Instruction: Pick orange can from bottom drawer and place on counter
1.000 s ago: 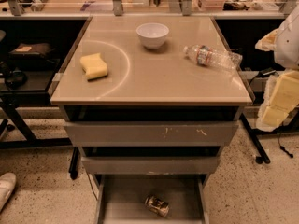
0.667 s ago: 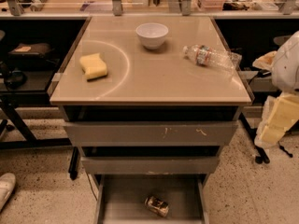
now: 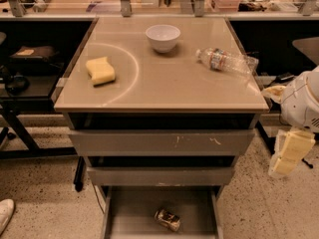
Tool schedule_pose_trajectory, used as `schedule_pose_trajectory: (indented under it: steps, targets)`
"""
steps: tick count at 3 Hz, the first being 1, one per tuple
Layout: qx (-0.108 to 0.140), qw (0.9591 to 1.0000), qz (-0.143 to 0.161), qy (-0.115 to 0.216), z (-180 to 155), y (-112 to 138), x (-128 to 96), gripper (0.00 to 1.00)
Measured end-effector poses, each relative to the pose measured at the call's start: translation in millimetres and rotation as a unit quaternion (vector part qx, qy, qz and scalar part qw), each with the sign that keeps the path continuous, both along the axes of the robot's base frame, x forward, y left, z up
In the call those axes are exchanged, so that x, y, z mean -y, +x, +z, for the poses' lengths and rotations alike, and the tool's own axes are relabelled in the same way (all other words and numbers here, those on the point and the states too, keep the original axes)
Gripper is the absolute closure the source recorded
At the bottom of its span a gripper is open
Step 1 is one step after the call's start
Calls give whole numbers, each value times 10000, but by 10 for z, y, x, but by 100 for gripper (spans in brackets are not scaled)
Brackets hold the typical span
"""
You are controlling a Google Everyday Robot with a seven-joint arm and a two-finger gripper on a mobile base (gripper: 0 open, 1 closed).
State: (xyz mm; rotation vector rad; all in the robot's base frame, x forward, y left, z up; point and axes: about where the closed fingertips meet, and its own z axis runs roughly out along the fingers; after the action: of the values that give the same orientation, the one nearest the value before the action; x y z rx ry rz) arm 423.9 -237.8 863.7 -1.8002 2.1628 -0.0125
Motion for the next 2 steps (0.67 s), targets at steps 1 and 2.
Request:
schedule_pose_trajectory:
  steps: [1, 2]
  targets:
    - [-332, 9992, -140, 186, -405, -51, 28, 0]
    - [-1000, 9917, -576, 569, -1301, -224, 132, 0]
